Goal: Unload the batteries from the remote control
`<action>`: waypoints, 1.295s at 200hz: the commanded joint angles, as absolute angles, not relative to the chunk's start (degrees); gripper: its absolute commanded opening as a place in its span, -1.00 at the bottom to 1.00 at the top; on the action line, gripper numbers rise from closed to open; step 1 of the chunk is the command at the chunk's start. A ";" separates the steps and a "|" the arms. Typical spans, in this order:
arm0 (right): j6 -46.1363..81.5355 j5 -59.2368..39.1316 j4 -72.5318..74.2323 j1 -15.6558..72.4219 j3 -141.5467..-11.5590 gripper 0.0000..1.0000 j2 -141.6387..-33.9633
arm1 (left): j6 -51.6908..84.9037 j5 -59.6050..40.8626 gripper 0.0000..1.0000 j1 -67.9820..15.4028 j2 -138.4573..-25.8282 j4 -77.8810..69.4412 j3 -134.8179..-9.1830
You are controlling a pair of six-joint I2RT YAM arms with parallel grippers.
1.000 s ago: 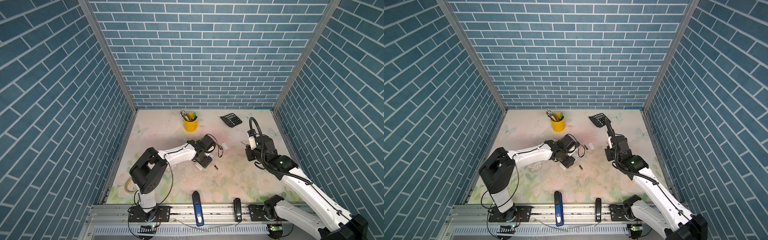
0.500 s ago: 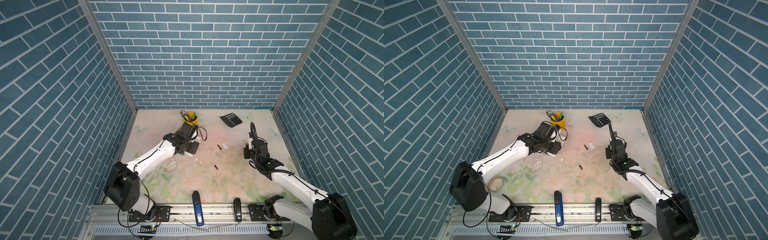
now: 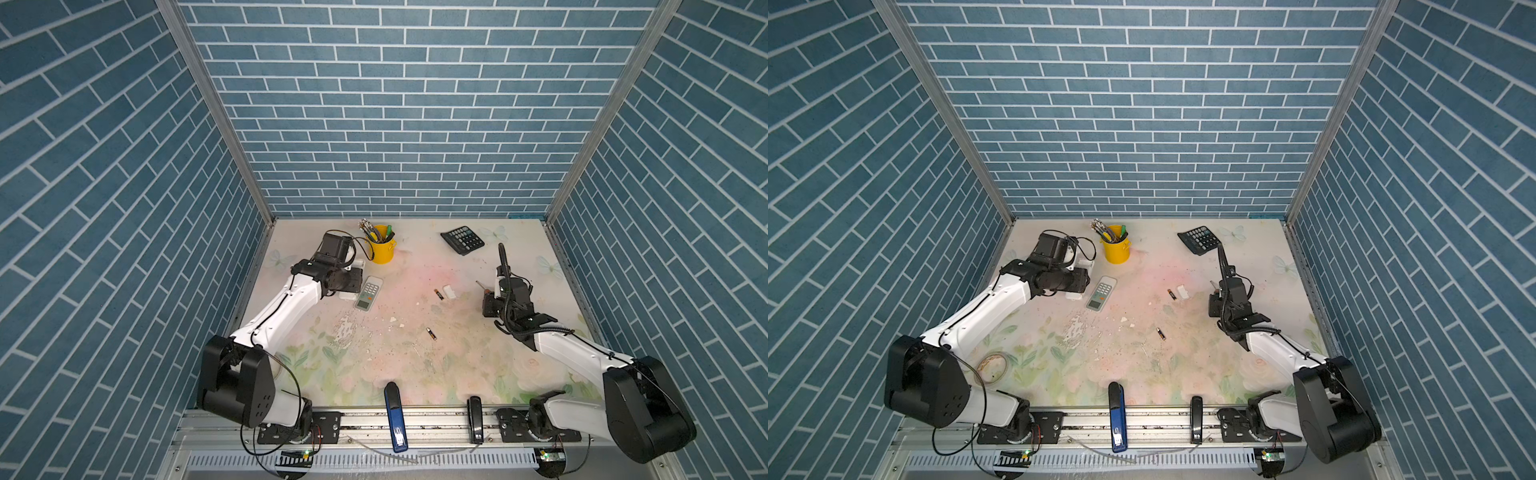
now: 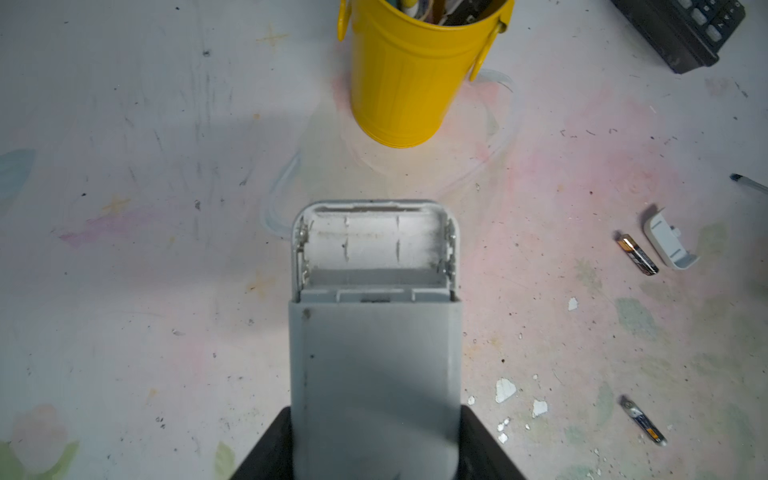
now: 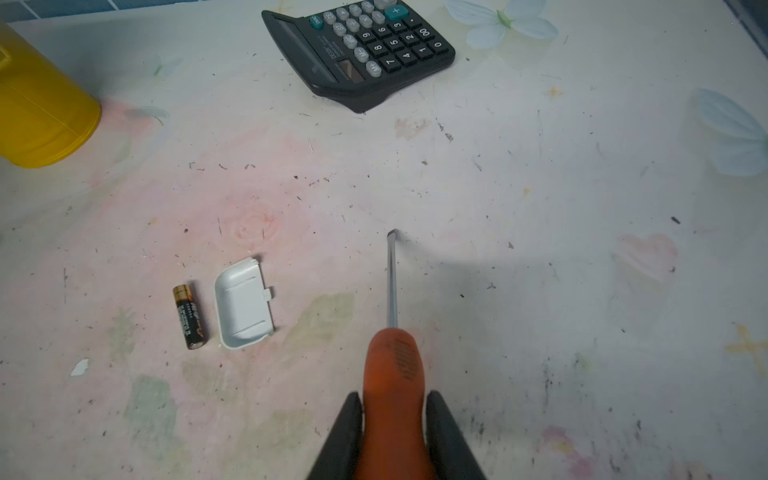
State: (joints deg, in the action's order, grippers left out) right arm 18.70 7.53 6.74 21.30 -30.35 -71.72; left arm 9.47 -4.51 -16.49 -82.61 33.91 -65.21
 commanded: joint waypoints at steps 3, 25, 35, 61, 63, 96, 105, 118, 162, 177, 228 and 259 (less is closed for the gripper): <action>24.16 5.29 6.02 21.09 -28.41 -1.00 -72.07 | 9.33 -4.70 -0.17 -13.63 -82.64 34.87 -66.18; 26.62 5.33 2.92 21.09 -28.11 -1.00 -71.85 | 9.16 -4.96 -0.18 -11.32 -83.98 34.20 -66.09; 27.59 5.70 1.27 21.16 -28.05 -0.96 -71.66 | 9.12 -4.62 -0.18 -10.54 -84.92 33.80 -66.01; 29.94 6.36 -1.70 21.09 -27.42 -0.80 -70.87 | 9.02 -5.17 -0.18 -9.24 -87.64 32.14 -65.76; 29.96 6.47 -1.92 21.09 -27.36 -0.79 -70.80 | 9.00 -5.18 -0.19 -9.19 -87.83 31.98 -65.75; 31.78 7.49 -4.12 21.10 -26.52 -0.56 -70.18 | 8.88 -5.10 -0.20 -8.70 -90.73 30.20 -65.48; 32.20 7.38 -3.78 21.12 -26.20 -0.46 -70.18 | 8.79 -5.10 -0.20 -8.62 -91.41 29.81 -65.39; 33.23 7.79 -4.80 21.10 -26.66 -0.37 -70.70 | 8.71 -4.99 -0.20 -8.61 -92.24 29.60 -65.30; 34.86 8.32 -4.97 21.16 -26.98 -0.23 -73.14 | 8.35 -4.76 -0.20 -8.26 -94.01 28.74 -64.82; 35.22 8.73 -4.40 21.11 -26.72 -0.18 -74.02 | 7.97 -4.44 -0.20 -8.13 -94.59 28.73 -64.73; 34.94 8.59 -4.55 21.09 -28.31 -0.08 -75.20 | 6.41 -3.08 -0.19 -7.84 -97.99 28.59 -64.11; 34.13 8.60 -7.18 21.10 -30.50 -0.05 -73.05 | 6.68 -1.94 -0.11 -7.31 -101.09 27.74 -64.06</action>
State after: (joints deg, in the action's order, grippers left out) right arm 33.23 7.46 -4.38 21.30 -28.21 -74.76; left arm 7.27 -3.64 -8.25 -98.63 28.42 -64.75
